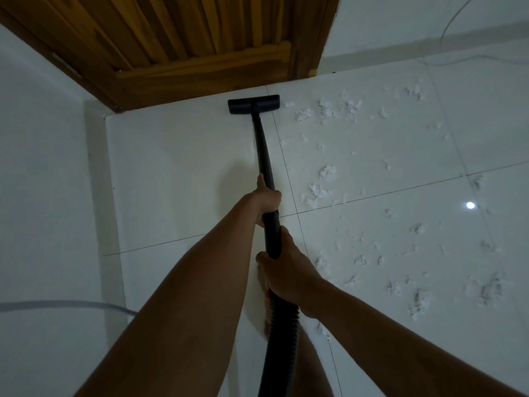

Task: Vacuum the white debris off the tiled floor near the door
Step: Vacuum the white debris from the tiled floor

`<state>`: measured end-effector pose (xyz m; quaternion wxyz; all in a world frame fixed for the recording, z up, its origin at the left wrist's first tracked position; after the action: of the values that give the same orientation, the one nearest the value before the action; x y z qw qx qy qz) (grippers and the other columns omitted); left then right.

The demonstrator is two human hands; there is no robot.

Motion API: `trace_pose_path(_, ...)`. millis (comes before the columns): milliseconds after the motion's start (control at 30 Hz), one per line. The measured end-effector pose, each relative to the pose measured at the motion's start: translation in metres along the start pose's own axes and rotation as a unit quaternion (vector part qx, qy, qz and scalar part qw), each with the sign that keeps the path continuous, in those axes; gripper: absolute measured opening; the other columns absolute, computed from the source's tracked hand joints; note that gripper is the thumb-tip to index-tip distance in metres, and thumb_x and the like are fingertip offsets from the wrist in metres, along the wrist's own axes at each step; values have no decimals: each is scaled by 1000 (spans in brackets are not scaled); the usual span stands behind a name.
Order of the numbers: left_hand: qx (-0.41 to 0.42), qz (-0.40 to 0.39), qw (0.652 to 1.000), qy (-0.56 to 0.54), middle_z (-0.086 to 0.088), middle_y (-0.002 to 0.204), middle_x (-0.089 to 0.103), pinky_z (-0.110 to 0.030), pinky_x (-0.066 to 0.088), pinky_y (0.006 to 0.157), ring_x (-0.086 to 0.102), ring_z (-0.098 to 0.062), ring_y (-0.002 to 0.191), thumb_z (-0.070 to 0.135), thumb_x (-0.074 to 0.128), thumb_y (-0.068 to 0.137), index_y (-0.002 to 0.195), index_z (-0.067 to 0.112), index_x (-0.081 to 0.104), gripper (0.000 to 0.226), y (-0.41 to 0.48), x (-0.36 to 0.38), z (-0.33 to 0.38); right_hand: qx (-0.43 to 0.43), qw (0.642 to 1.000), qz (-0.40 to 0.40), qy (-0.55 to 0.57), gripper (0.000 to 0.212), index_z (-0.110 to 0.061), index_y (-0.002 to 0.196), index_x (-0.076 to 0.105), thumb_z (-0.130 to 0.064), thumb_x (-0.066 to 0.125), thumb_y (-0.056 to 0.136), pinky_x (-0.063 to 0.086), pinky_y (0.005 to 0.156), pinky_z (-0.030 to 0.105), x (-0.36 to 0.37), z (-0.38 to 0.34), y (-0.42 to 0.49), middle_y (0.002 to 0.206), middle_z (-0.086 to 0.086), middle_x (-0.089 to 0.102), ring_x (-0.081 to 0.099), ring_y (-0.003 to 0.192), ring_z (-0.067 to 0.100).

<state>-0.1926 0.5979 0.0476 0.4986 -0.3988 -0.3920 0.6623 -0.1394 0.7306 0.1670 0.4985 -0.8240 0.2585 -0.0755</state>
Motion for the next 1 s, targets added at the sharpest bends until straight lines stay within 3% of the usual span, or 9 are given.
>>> trace_pose_path(100, 0, -3, 1000, -6, -18, 131, 52, -46, 58, 72, 59, -25, 83, 21, 40, 105, 156, 42, -17, 80, 6, -5, 4, 2, 1000, -2, -5, 63, -38, 154, 24, -21, 53, 100, 40, 37, 14, 0, -5, 7, 89, 4, 64, 59, 54, 8)
trace_pose_path(233, 4, 0, 1000, -12, -13, 114, 54, -40, 54, 61, 58, -23, 80, 20, 40, 105, 156, 42, -16, 79, 15, -11, 11, 5, 1000, 0, 12, 65, -37, 155, 23, -20, 54, 100, 42, 36, 14, 1, -11, 18, 88, 7, 64, 59, 52, 9)
trace_pose_path(333, 6, -1, 1000, -6, -12, 103, 56, -42, 56, 64, 58, -23, 79, 21, 40, 105, 157, 41, -15, 79, 14, -15, 17, 9, 1000, 1, 11, 64, -35, 155, 23, -20, 54, 100, 41, 35, 13, 0, -18, 18, 89, 7, 63, 58, 52, 9)
trace_pose_path(467, -5, -7, 1000, 0, -21, 130, 55, -42, 56, 66, 59, -25, 82, 19, 40, 103, 157, 40, -15, 80, -3, -22, 27, 7, 1000, -2, 17, 61, -34, 153, 26, -19, 55, 100, 41, 33, 12, -4, -36, 2, 89, 6, 62, 59, 53, 9)
trace_pose_path(600, -23, -17, 1000, 12, -23, 133, 55, -40, 55, 62, 60, -26, 86, 19, 41, 103, 157, 39, -16, 82, -27, -25, 34, 13, 1000, -12, 24, 57, -31, 148, 30, -21, 56, 99, 52, 47, 24, -7, -48, -18, 89, 7, 63, 62, 53, 12)
trace_pose_path(700, -35, -27, 999, 4, -23, 138, 52, -41, 55, 62, 59, -27, 87, 18, 41, 103, 157, 39, -16, 82, -39, -27, 36, 13, 999, -26, 26, 58, -31, 150, 29, -21, 55, 99, 52, 51, 27, -10, -56, -33, 91, 8, 63, 63, 54, 13)
trace_pose_path(900, -43, -30, 999, 7, -20, 132, 54, -43, 56, 70, 59, -27, 87, 18, 40, 103, 157, 39, -17, 81, -41, -35, 49, 21, 998, -34, 50, 59, -33, 149, 29, -20, 56, 99, 56, 55, 32, -15, -72, -31, 91, 10, 63, 64, 55, 16)
trace_pose_path(1000, -43, -27, 999, 5, -18, 120, 56, -41, 56, 64, 59, -25, 81, 18, 40, 103, 157, 39, -17, 81, -34, -38, 55, 19, 998, -32, 48, 59, -33, 150, 28, -19, 56, 99, 54, 50, 28, -19, -75, -22, 87, 9, 63, 63, 50, 13)
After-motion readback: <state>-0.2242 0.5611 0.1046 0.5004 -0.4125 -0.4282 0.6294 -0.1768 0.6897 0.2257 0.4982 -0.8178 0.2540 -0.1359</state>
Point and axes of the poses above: each hand's wrist, its own y-axis towards the middle knuckle, its own x-axis out of the palm, z = x × y, the point moved 2 cm from there along y, towards the middle knuckle
